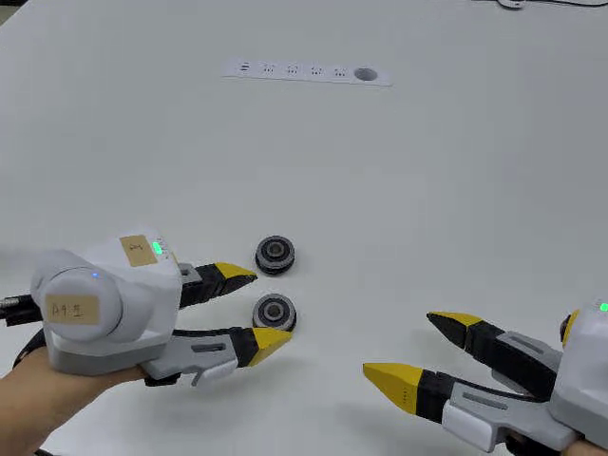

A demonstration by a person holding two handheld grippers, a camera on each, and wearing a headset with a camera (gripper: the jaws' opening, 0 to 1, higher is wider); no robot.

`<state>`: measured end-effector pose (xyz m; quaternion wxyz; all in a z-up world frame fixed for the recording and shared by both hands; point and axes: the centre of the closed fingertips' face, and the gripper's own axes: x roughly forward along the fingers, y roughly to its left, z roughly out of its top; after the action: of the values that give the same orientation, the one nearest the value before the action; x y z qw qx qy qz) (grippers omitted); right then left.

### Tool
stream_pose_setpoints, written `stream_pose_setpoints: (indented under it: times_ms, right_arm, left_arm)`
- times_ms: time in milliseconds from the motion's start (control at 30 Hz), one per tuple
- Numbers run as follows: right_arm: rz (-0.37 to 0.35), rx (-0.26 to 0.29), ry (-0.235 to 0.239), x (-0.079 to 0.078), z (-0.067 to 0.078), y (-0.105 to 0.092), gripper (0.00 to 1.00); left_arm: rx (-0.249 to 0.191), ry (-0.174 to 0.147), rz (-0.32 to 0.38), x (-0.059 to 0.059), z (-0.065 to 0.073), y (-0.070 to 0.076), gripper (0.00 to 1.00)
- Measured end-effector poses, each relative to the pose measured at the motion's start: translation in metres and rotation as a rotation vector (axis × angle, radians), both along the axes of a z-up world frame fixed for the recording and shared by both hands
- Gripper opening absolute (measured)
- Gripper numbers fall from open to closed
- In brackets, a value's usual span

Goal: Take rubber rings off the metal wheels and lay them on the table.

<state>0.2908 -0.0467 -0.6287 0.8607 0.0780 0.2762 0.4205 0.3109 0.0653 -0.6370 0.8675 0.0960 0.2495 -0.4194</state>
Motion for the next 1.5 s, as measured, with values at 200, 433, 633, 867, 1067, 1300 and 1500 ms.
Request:
stream_pose_setpoints:
  times_ms: [200, 433, 633, 867, 1067, 1300, 1500]
  right_arm:
    - [-0.012, 0.015, 0.002, 0.002, 0.001, 0.001, 0.64]
    - [-0.021, 0.026, 0.002, 0.003, 0.002, 0.001, 0.63]
    - [-0.025, 0.026, 0.010, 0.003, 0.001, 0.000, 0.62]
    - [-0.032, 0.028, 0.012, 0.004, 0.001, -0.001, 0.62]
    - [-0.027, 0.026, 0.014, 0.004, 0.000, 0.000, 0.62]
    - [-0.023, 0.022, 0.015, 0.003, -0.001, 0.000, 0.62]
    - [-0.031, 0.024, 0.017, 0.004, 0.000, -0.001, 0.62]
  left_arm:
    - [0.005, 0.006, -0.011, 0.003, -0.003, -0.001, 0.35]
    - [0.013, 0.017, -0.028, 0.005, -0.007, -0.004, 0.30]
    - [0.009, 0.009, -0.037, 0.007, -0.005, -0.007, 0.25]
    - [0.015, 0.009, -0.043, 0.006, -0.007, -0.006, 0.21]
    - [0.015, 0.012, -0.050, 0.005, -0.007, -0.006, 0.20]
    - [0.025, 0.026, -0.063, 0.002, -0.011, -0.006, 0.19]
    - [0.045, 0.025, -0.079, 0.000, -0.013, -0.007, 0.18]
